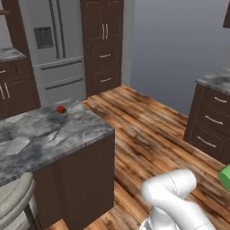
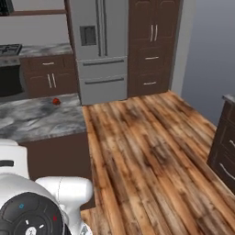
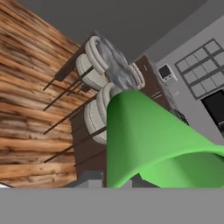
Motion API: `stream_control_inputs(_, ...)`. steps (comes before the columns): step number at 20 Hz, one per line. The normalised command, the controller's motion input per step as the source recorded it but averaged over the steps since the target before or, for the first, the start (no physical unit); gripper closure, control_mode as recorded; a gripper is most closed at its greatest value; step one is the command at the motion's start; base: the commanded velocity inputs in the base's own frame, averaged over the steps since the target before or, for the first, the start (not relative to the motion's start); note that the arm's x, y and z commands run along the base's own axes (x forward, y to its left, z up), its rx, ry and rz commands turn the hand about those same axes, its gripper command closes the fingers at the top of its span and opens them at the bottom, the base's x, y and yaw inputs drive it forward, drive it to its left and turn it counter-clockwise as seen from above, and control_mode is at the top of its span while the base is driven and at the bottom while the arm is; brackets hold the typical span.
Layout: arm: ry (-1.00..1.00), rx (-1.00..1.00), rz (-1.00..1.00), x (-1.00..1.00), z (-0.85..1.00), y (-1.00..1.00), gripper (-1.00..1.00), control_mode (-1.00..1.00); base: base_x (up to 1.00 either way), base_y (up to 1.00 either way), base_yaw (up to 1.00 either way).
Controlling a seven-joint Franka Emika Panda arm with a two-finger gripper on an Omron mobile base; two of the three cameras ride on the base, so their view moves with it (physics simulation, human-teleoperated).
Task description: Open the cabinet directly in front. Then move the beer and the cup to the dining counter with the candle on it.
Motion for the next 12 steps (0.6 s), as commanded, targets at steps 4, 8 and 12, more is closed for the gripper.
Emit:
stream_control_inputs(4, 0.0, 0.0, 0.0, 0.0, 0.0, 0.0, 1.0, 1.0, -0.17, 0.3, 0.16)
stream_control_inputs(8, 0.0, 0.0, 0.0, 0.0, 0.0, 0.0, 1.0, 1.0, -0.45, 0.3, 0.13)
stream_control_inputs(12, 0.0, 0.0, 0.0, 0.0, 0.0, 0.0, 1.0, 1.0, -0.22, 0.61, 0.11)
